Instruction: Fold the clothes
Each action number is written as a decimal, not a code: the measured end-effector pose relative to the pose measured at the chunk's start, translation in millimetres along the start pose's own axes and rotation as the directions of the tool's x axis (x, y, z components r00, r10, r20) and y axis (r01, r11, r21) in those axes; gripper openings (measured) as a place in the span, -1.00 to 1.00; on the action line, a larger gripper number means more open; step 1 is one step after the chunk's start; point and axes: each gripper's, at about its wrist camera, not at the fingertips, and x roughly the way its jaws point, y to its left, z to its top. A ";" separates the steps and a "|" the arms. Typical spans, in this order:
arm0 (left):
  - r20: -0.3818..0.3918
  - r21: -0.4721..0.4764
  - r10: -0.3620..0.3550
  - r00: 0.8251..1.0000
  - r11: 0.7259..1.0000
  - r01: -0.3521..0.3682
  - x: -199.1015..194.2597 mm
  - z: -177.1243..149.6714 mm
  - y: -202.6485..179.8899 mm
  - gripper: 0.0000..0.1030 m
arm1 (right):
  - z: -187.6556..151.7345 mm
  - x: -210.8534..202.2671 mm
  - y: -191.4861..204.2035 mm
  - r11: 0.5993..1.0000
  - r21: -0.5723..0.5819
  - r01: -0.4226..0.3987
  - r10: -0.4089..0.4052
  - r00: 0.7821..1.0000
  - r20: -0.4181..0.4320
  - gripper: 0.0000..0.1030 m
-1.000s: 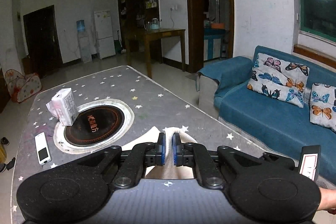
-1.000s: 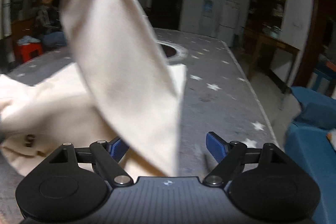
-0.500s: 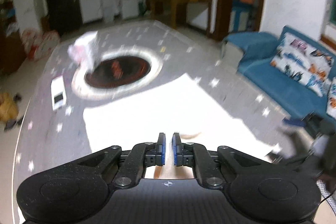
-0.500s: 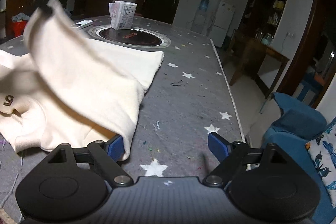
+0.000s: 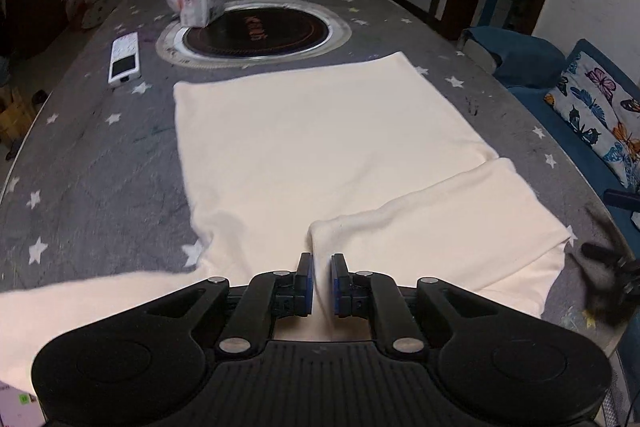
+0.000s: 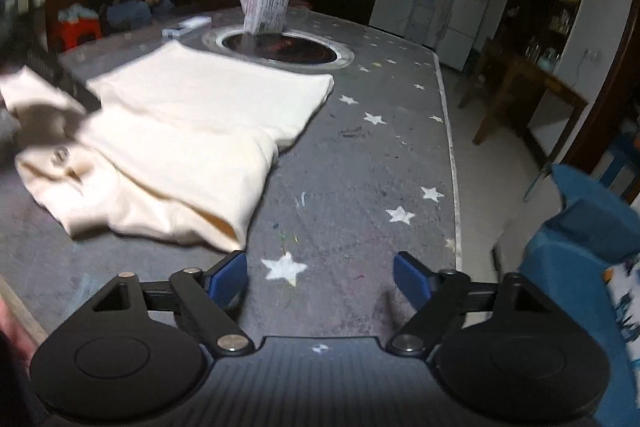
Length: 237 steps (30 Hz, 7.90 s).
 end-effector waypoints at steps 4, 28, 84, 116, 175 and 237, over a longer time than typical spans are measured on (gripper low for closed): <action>-0.002 -0.023 -0.014 1.000 1.000 0.014 -2.2 -7.3 1.3 -0.66 | 19.1 3.1 -6.5 0.997 0.070 -0.045 0.042 0.998 0.044 0.11; 0.010 0.010 -0.072 0.997 0.997 0.072 -11.3 -28.6 -2.7 -0.67 | 55.5 60.9 19.9 0.967 0.127 -0.219 0.215 0.976 0.048 -0.70; 0.136 -0.287 0.198 0.971 0.946 -0.152 -64.2 -46.2 95.7 -0.21 | 140.4 81.6 156.4 0.869 -0.184 -0.459 0.466 0.885 -0.002 -0.53; 0.079 -0.490 0.383 0.921 0.819 -0.298 -70.1 -74.2 201.2 -0.84 | 130.8 56.7 244.3 0.762 -0.346 -0.548 0.570 0.820 -0.043 -0.34; 0.178 -0.030 0.176 0.968 0.984 -0.174 -49.5 -80.2 29.0 0.14 | 91.8 59.7 97.2 0.962 0.050 -0.268 0.265 0.963 0.057 -0.88; 0.156 0.018 -0.034 0.987 0.999 0.031 0.5 -16.4 13.9 0.02 | 79.1 79.4 68.1 0.975 0.086 -0.203 0.200 0.979 0.036 -0.67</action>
